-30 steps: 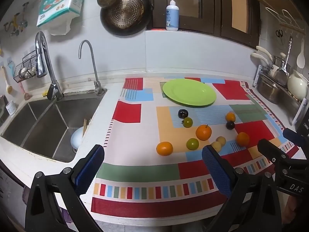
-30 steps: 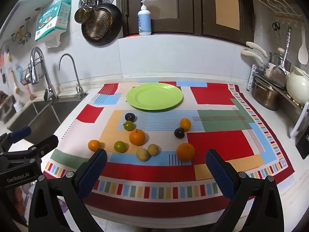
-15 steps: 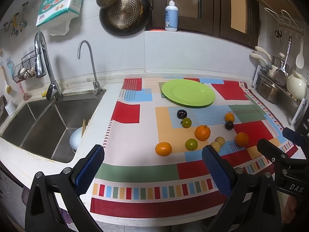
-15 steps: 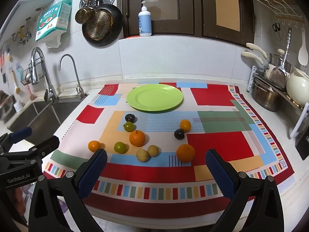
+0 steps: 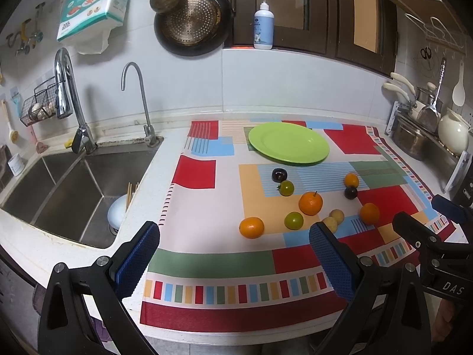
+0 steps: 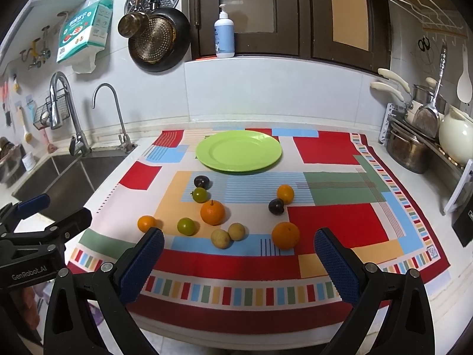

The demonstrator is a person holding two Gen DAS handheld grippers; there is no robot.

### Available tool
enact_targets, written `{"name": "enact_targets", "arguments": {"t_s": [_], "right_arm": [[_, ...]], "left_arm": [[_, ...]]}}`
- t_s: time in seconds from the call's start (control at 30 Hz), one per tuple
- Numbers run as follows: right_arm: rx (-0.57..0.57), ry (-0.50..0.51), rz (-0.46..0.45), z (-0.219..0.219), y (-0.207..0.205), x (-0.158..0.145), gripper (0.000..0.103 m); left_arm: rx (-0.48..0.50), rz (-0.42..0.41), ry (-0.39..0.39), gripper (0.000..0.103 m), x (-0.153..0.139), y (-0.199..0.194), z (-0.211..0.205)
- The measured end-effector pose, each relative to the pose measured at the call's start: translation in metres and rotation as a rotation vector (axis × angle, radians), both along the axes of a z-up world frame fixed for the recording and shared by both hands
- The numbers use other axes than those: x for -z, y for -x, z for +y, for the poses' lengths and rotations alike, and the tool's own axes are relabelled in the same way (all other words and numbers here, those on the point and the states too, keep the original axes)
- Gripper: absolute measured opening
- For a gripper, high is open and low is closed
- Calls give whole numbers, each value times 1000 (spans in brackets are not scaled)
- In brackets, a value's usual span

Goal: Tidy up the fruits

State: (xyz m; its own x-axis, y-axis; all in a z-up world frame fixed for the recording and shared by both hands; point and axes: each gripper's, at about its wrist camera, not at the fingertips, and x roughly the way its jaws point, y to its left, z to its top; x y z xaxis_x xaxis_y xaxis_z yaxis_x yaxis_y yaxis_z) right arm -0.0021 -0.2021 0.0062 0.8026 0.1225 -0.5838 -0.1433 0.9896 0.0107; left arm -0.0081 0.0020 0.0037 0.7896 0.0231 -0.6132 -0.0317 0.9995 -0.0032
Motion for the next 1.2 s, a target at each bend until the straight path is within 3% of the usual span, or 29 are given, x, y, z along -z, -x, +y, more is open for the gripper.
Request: {"name": "enact_targets", "arguments": {"t_s": [1.2], "right_arm": [[-15,1,17,8,-11,4,102]], "left_arm": [[9,9,8,103,4,-10,5]]}}
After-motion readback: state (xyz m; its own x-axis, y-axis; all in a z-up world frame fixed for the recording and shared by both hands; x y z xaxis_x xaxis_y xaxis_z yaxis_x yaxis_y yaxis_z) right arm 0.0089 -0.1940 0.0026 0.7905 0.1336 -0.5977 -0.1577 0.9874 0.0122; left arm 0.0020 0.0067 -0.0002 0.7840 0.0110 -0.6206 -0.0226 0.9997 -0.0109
